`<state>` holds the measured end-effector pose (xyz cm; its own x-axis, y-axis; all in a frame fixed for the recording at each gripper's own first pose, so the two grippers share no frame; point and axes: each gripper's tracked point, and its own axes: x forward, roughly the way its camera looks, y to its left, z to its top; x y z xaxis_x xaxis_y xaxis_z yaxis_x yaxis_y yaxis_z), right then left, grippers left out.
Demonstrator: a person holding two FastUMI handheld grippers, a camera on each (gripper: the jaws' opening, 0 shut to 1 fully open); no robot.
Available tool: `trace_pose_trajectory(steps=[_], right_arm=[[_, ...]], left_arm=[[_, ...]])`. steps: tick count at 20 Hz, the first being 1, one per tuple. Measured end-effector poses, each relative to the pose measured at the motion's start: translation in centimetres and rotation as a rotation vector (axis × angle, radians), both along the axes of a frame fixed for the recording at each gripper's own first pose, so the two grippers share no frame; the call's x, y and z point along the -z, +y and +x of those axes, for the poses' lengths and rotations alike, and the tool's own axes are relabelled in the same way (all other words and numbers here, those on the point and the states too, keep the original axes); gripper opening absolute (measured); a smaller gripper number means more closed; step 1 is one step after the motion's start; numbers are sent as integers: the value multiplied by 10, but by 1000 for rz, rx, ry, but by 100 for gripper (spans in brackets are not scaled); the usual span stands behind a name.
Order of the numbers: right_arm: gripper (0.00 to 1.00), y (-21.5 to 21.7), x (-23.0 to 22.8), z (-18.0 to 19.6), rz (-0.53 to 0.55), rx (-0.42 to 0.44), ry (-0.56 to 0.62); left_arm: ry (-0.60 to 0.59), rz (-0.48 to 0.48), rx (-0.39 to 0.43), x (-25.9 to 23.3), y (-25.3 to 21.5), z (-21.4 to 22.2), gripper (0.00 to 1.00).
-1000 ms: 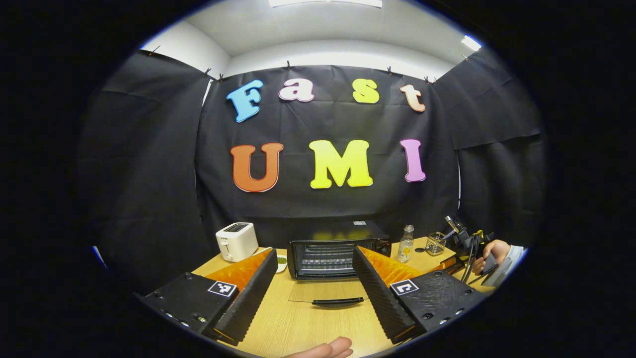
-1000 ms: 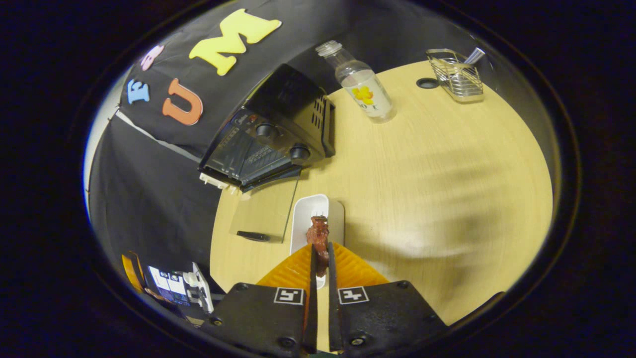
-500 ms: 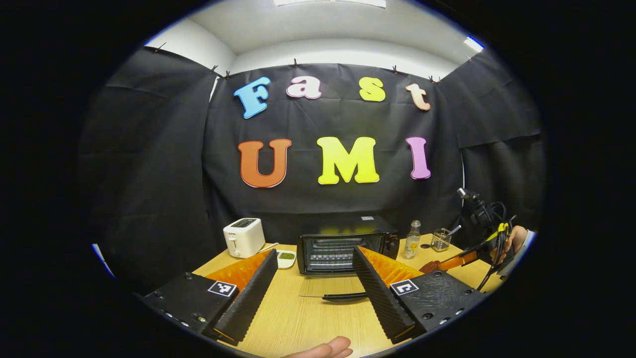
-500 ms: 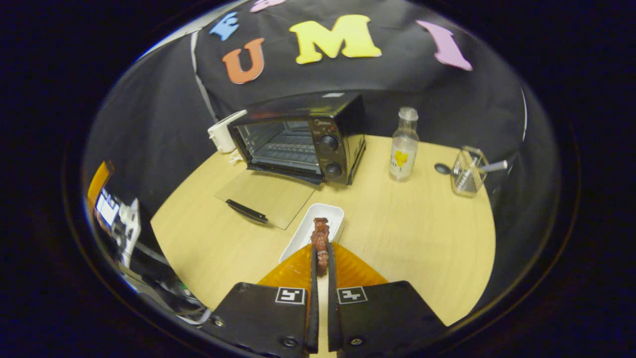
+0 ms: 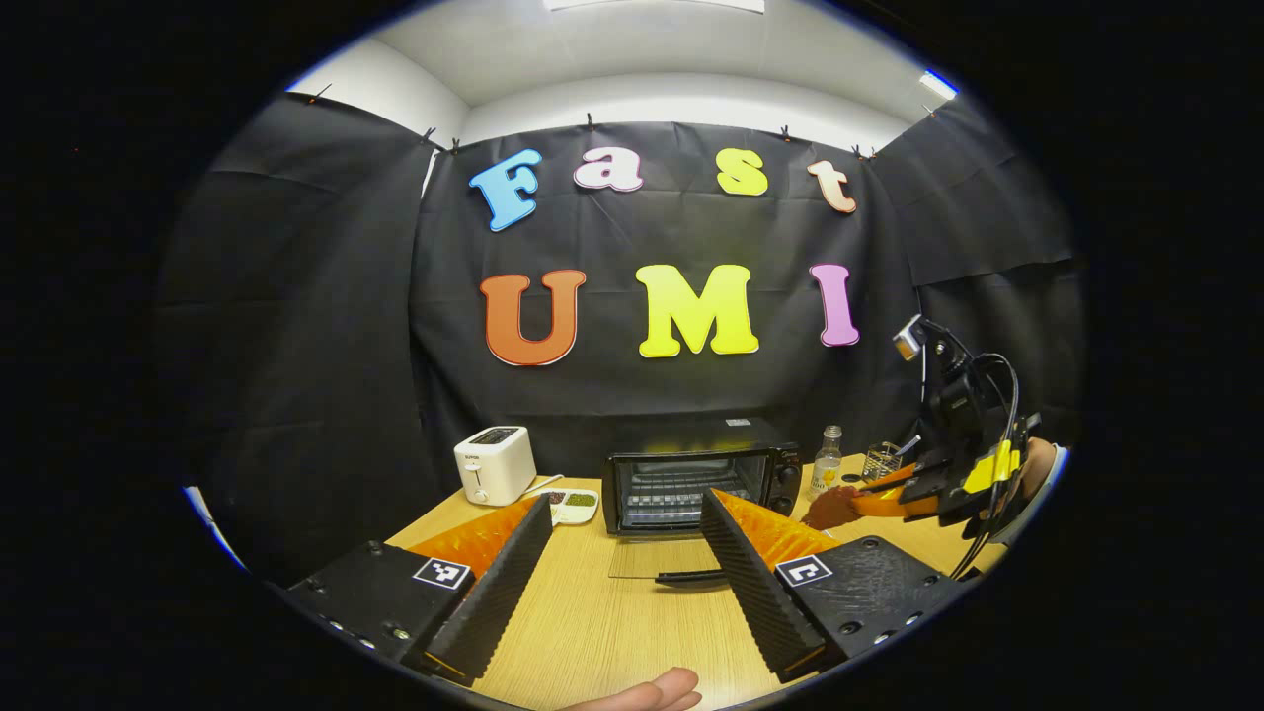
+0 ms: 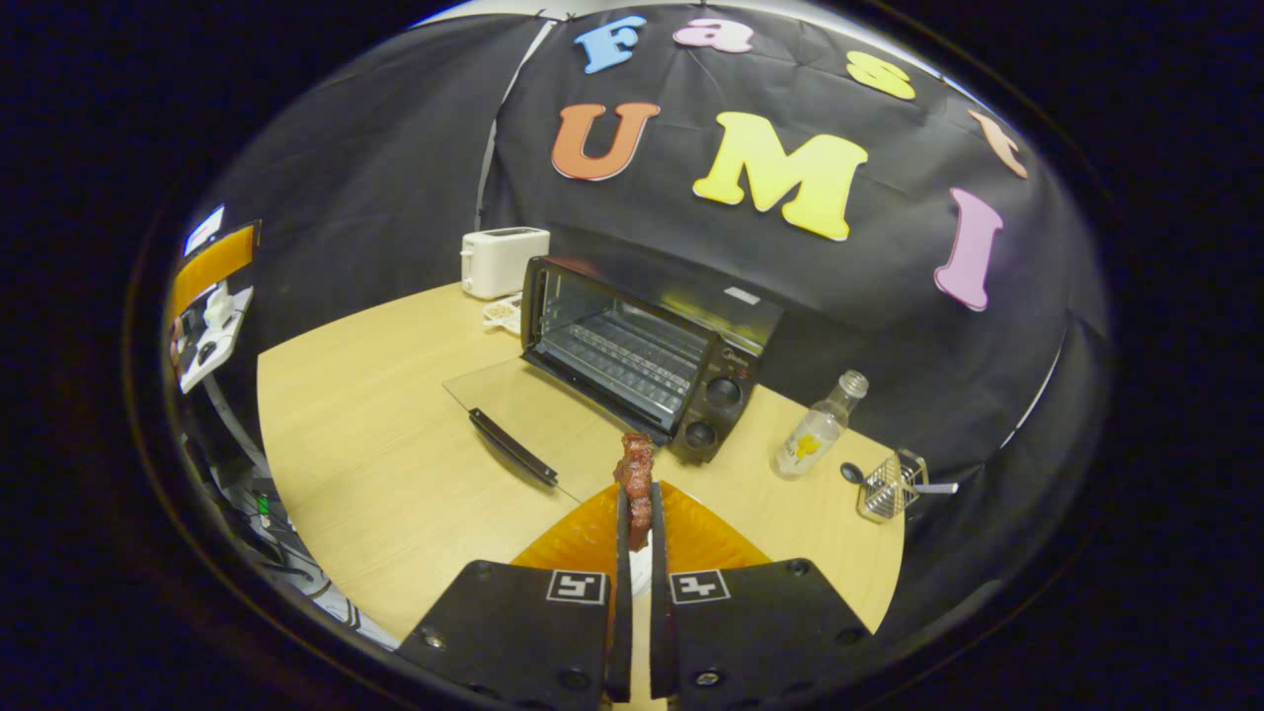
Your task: Open the electric oven with the left hand, put the food in, and close the electric oven.
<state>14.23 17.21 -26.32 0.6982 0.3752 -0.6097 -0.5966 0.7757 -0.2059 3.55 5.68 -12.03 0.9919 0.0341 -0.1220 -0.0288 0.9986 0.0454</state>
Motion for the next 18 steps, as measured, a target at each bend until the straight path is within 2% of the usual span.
trace_pose_trajectory(steps=[4,7,9,10,14,18], right_arm=[[10,41,0,19,-15,-5,-112],[10,75,7,37,62,48,-120],[7,96,9,51,140,102,-135],[10,105,10,56,189,134,-134],[11,144,22,73,406,238,-55],[10,164,39,99,592,340,5]], left_arm=[[-12,12,-9,0,12,-6,96],[-26,-7,-12,0,20,-9,96],[-24,-17,-18,3,31,-13,96],[-23,-20,-22,5,35,-15,96],[-28,-61,-37,8,50,-14,96],[-40,-47,-64,11,68,-15,96]])
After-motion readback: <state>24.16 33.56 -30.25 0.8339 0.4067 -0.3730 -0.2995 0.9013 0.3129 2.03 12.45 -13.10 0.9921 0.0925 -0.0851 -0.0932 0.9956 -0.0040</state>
